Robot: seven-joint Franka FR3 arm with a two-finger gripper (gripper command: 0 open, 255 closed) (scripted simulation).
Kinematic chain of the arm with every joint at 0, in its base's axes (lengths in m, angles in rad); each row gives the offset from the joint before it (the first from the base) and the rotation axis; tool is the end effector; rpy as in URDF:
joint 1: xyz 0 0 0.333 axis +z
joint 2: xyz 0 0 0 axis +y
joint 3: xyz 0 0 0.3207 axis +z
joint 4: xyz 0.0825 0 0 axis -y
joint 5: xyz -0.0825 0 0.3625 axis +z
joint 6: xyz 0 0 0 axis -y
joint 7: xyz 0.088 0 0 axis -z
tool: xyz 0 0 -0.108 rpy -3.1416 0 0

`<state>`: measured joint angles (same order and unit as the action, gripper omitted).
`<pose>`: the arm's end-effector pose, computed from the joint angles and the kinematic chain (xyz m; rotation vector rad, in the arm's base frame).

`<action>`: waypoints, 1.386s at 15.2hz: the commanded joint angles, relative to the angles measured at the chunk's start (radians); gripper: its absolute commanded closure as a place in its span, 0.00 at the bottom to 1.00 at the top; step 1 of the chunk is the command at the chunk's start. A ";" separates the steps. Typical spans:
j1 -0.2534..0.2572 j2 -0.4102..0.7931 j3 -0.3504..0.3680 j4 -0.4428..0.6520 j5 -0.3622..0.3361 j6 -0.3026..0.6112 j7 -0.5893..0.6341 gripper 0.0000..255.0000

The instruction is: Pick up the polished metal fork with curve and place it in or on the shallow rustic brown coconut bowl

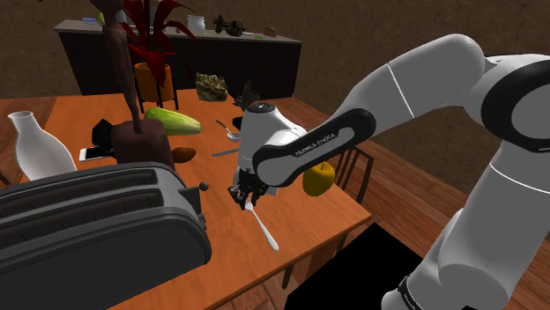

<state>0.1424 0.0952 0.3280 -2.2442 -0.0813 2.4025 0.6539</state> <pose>0.4690 0.2363 0.3521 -3.1186 0.1994 -0.1131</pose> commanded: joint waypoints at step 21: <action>-0.003 -0.150 0.004 0.132 0.077 -0.277 -0.057 1.00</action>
<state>0.1396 -0.0504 0.3319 -2.1198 -0.0056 2.1377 0.5978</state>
